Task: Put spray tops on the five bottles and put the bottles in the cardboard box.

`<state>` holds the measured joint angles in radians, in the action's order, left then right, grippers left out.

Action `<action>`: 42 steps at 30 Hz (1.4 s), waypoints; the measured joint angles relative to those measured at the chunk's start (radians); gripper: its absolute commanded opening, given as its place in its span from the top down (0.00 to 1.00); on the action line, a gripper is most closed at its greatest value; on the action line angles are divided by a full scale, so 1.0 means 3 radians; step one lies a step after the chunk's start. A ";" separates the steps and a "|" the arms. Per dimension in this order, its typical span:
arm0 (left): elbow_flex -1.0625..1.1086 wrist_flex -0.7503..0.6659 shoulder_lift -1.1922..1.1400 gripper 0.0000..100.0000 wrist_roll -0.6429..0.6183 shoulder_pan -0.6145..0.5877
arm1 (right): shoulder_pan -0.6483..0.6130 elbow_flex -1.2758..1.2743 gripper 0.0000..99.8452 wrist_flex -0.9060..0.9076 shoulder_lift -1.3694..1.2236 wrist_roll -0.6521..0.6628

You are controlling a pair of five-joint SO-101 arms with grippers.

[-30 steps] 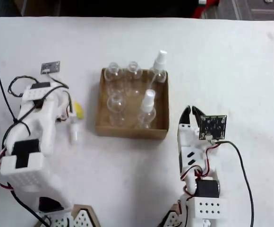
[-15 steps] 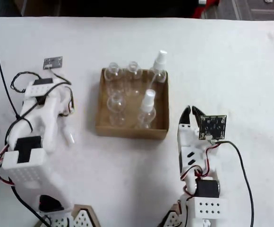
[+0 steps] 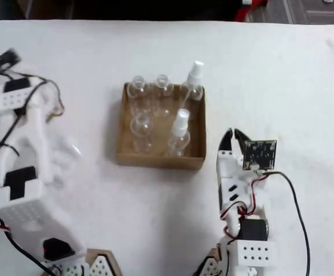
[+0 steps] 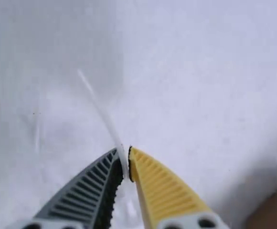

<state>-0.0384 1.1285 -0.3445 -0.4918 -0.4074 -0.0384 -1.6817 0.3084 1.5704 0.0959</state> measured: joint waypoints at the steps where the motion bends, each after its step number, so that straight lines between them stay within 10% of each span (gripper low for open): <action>1: -0.0010 0.0000 0.0000 0.98 -0.0092 -0.0056 | 0.0000 0.0000 0.98 -0.0015 0.0000 0.0000; 13: -0.0266 0.0194 0.0000 0.71 0.0113 -0.0486 | 0.0000 0.0000 0.98 -0.0031 0.0000 0.0000; 27: -0.1396 0.1350 0.0000 0.71 0.1233 -0.1412 | 0.0000 0.0000 0.98 -0.0031 0.0000 0.0000; 42: -0.2516 0.2169 0.0000 0.79 0.4583 -0.0951 | 0.0000 -0.0015 0.98 -0.0031 0.0000 0.0000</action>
<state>-0.7933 1.7791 -0.3445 0.8830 -0.6928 -0.0384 -1.6863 0.2992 1.5704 0.0959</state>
